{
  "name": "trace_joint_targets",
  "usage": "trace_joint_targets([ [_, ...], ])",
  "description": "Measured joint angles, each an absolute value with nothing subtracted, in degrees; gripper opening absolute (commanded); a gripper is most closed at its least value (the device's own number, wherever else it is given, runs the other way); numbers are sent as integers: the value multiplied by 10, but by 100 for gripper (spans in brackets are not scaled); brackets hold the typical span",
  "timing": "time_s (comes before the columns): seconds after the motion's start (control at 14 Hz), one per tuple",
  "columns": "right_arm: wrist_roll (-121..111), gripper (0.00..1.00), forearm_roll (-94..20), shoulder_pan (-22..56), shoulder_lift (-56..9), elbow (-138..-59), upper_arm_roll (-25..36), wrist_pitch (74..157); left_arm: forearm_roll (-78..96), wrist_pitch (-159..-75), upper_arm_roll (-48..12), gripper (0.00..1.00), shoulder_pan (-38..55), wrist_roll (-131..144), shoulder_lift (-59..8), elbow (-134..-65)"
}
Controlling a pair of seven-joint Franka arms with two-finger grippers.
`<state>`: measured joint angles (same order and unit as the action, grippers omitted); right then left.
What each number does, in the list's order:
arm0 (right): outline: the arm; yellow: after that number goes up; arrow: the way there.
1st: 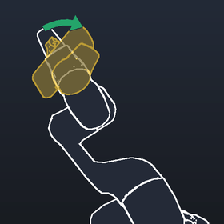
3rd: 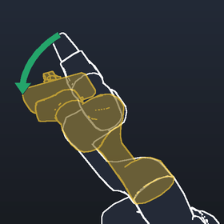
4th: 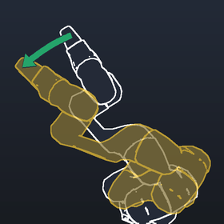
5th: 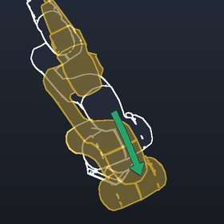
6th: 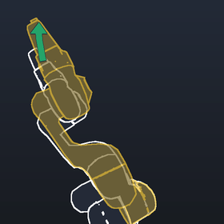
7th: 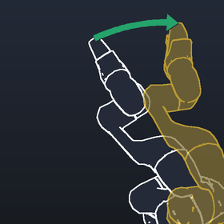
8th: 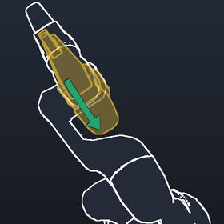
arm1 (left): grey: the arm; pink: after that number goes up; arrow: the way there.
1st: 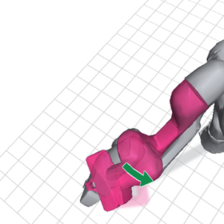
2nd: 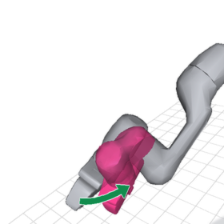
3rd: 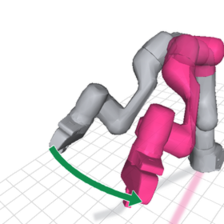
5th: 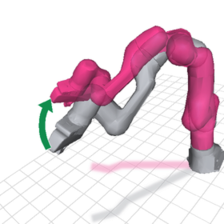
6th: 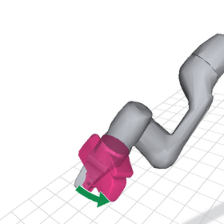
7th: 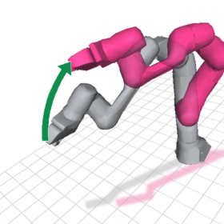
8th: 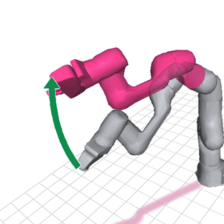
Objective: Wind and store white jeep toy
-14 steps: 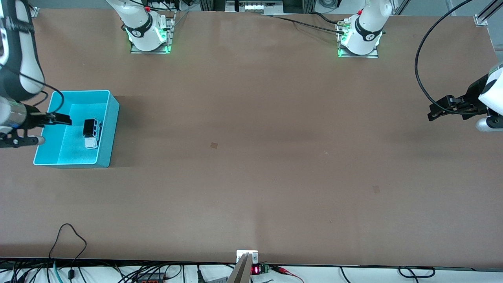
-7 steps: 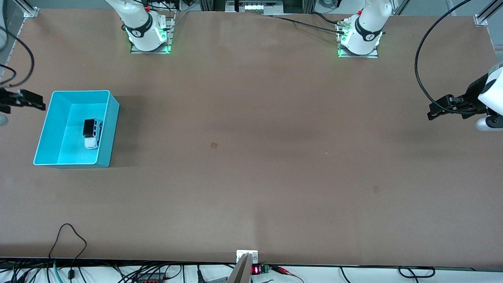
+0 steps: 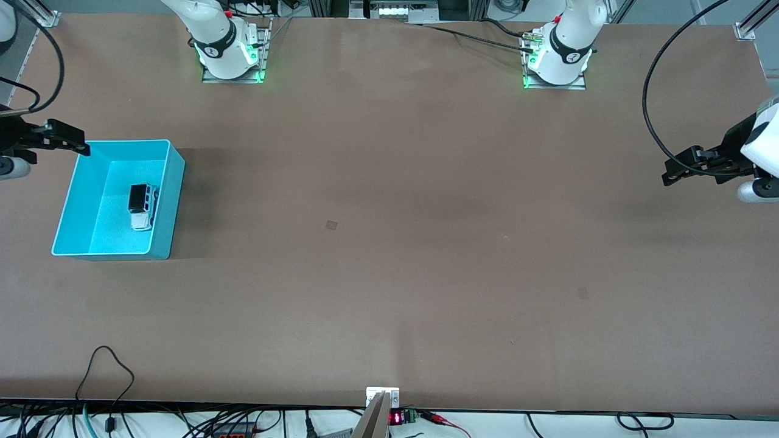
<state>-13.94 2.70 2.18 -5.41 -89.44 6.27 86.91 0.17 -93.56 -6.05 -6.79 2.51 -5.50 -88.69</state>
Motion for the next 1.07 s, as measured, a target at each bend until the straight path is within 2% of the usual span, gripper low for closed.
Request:
trace_joint_targets([
  [0.29,-91,100,27,49,-52,-894,70,856,2,-936,-61,100,-68,25,-55,-887],
  [1.07,-90,100,27,51,-52,-893,73,856,2,-936,-61,100,-68,25,-55,-887],
])
